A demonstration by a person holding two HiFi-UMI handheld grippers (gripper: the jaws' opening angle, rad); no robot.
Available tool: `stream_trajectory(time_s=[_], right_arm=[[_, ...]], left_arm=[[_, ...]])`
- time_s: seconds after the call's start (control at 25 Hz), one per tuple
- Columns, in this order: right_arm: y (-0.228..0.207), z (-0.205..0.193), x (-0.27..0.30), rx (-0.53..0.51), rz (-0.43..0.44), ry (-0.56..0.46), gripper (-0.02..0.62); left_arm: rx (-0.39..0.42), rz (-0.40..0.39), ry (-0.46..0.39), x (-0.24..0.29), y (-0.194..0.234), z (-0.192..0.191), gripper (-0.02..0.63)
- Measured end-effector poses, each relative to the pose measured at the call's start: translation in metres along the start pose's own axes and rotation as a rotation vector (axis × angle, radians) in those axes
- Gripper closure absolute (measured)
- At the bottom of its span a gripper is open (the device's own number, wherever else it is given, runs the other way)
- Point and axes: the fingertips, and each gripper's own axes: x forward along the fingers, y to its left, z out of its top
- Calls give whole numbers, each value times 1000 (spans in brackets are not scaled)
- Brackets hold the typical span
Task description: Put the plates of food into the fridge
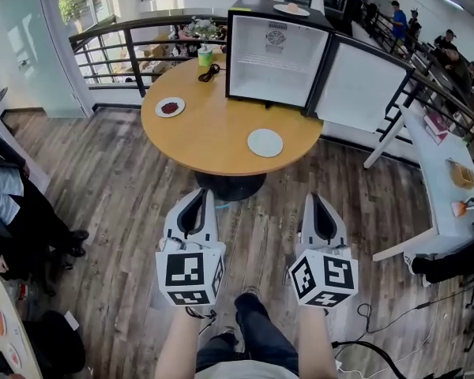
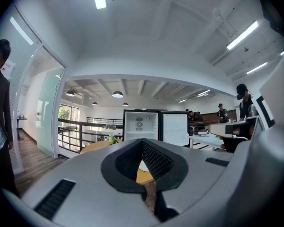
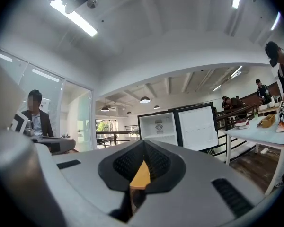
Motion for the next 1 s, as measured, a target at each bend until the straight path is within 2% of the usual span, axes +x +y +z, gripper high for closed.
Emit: stream_trajectory(time_s=[0.48, 1.0], right_arm=[[-43, 18, 111, 1, 63, 7, 583], [-78, 17, 179, 0, 92, 26, 583]], left_arm=[[1, 54, 2, 107, -1, 18, 600], [-11, 64, 16, 184, -12, 17, 598]])
